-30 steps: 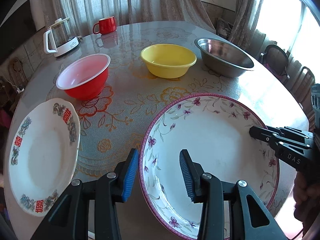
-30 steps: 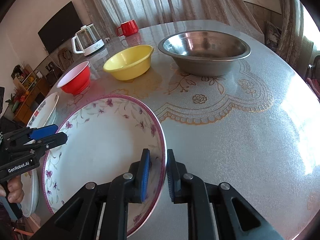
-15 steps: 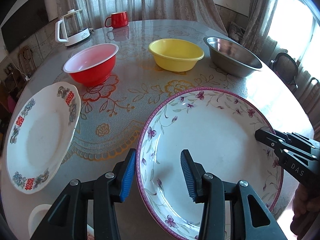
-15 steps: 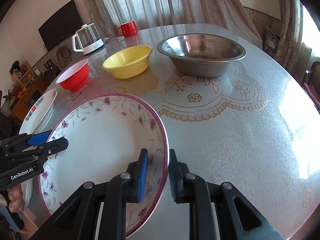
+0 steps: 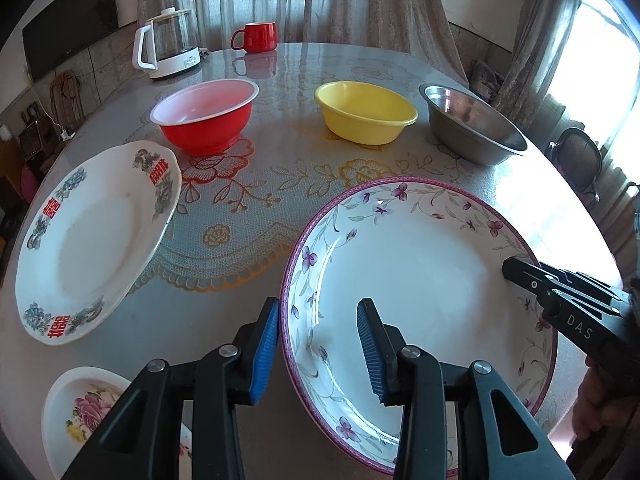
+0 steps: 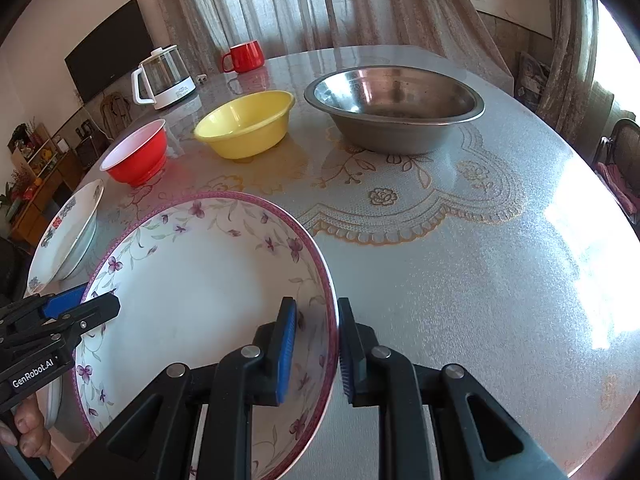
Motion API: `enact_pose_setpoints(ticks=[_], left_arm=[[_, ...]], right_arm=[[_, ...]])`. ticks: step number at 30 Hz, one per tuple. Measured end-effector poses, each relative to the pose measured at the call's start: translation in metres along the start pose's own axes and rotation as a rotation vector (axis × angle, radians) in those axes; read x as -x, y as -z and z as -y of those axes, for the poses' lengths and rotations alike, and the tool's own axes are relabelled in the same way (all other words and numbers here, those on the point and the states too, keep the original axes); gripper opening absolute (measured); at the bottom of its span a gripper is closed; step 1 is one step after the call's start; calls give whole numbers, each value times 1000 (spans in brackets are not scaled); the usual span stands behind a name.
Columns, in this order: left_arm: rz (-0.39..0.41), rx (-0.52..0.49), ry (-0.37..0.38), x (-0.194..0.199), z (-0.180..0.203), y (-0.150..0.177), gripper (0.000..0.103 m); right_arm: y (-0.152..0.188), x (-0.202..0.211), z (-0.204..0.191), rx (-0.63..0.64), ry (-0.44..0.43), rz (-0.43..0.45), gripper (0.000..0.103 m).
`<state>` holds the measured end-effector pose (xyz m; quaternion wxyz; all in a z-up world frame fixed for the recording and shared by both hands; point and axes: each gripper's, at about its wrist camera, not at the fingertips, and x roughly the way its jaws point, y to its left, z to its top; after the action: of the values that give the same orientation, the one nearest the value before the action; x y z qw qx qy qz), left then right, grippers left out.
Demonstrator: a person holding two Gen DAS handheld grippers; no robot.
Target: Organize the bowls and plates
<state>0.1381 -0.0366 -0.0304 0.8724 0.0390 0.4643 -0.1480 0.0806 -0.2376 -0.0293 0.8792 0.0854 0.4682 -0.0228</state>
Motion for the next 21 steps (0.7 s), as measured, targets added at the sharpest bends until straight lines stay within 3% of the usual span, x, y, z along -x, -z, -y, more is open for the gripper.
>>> enact_pose_setpoints(ticks=[15,21], left_arm=[[18,43,33,14,-6,23,31],[32,95,44,18,-16,27,31]], right_arm=[[1,4,-4,-20,28,-34,21],[-7,33,-21,47,89,108,21]])
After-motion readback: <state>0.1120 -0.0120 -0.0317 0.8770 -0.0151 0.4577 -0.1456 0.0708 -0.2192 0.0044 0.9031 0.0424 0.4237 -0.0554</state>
